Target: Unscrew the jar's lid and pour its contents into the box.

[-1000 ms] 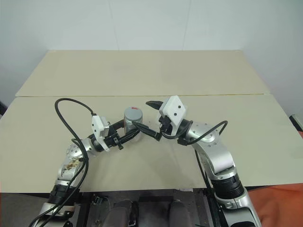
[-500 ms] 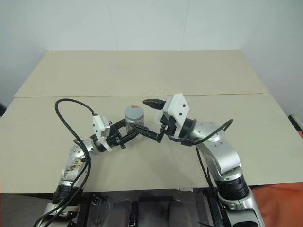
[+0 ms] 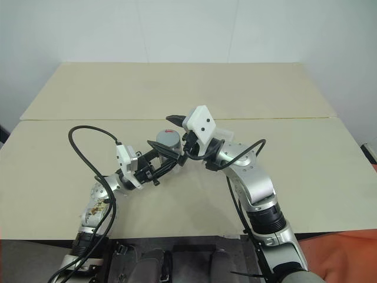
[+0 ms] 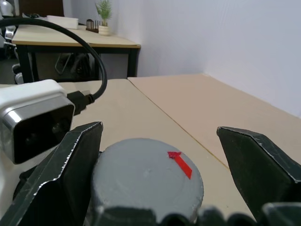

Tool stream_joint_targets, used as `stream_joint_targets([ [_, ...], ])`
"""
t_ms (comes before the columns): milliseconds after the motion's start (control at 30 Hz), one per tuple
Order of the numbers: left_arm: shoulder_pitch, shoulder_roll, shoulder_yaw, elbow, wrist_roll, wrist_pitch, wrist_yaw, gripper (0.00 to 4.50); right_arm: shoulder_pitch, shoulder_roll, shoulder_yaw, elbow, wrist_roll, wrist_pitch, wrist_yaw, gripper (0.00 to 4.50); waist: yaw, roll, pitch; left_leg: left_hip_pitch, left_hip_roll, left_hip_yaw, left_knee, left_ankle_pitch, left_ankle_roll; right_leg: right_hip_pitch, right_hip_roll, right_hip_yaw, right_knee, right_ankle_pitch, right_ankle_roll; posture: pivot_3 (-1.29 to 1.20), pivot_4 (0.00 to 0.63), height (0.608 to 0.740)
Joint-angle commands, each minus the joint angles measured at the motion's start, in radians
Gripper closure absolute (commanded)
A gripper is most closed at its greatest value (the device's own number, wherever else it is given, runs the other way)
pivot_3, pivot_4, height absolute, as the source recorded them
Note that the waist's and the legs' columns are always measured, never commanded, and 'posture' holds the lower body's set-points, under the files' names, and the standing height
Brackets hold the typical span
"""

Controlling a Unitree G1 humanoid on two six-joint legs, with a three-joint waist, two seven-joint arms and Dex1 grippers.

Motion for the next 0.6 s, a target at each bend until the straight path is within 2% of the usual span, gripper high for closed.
stream_joint_targets([
  [33,0.000,0.004,0.006,-0.036,-0.025,-0.026,-0.008,2.43,-0.002,-0.010,-0.028,-0.037,0.010,-0.010,0.000,0.05,0.000,0.000,0.000,0.000,0.000,0.000,0.000,0.000,0.000,0.000,0.000,0.000,0.000,0.000,0.000,0.00,0.150,0.740],
  [600,-0.026,0.014,0.017,0.025,-0.029,-0.058,-0.023,2.43,0.085,-0.093,-0.070,-0.132,0.045,0.002,0.013,0.05,0.000,0.000,0.000,0.000,0.000,0.000,0.000,0.000,0.000,0.000,0.000,0.000,0.000,0.000,0.000,0.00,0.150,0.740],
])
